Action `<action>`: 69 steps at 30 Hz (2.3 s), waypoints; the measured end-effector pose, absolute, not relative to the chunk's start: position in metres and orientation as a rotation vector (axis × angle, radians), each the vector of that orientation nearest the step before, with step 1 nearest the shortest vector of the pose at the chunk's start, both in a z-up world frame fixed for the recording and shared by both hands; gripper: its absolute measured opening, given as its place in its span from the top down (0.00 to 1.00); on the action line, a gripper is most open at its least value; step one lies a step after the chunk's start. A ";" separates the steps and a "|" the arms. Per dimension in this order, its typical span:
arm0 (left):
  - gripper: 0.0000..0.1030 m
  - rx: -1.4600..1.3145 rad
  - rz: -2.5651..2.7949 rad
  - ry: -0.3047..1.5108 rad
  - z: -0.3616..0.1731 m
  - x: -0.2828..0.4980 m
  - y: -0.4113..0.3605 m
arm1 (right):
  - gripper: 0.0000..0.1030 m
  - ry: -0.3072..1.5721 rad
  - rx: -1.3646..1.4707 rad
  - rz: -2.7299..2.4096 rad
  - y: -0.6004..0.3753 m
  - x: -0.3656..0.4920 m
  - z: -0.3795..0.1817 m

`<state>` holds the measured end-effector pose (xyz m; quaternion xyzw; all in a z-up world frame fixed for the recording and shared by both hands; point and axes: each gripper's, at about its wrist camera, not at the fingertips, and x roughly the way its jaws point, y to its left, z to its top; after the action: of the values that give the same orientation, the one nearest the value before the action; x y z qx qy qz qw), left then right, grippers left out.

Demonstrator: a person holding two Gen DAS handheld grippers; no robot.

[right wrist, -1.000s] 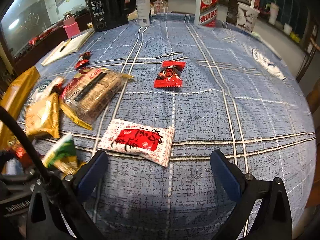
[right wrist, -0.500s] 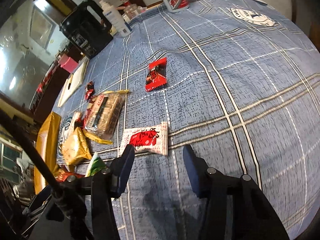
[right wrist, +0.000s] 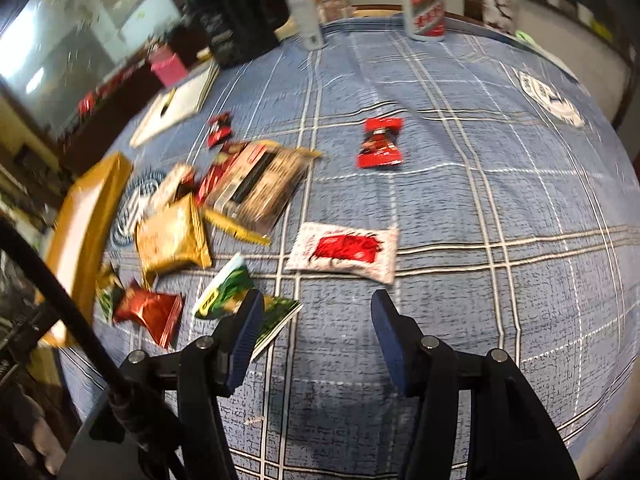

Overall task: Organize snacks
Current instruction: 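Grasp the green pea snack bag with the right tool while the left tool grasps the red pastry bag, then carry both bags over the white tray and open both tools to drop them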

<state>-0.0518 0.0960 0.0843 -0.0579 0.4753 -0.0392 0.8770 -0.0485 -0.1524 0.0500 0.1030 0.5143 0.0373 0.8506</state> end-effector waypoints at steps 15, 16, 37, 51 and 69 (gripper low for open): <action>0.50 -0.213 -0.165 1.107 0.061 -0.042 0.112 | 0.42 1.047 0.075 0.224 -0.123 -0.038 0.050; 0.50 -0.214 -0.172 1.111 0.060 -0.043 0.110 | 0.42 1.047 0.059 0.247 -0.120 -0.038 0.050; 0.44 -0.226 -0.278 1.172 0.034 -0.021 0.059 | 0.67 1.111 0.100 0.279 -0.124 -0.039 0.031; 0.51 0.027 -0.261 1.121 0.020 -0.016 0.015 | 0.67 1.085 0.131 0.247 -0.146 -0.057 0.042; 0.59 -0.268 -0.163 1.017 0.084 -0.048 0.135 | 0.67 1.040 0.116 0.415 -0.074 -0.044 0.067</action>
<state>-0.0480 0.1353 0.0838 -0.1276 0.4848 -0.0778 0.8618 -0.0437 -0.0736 0.0672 0.0551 0.4931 0.1968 0.8457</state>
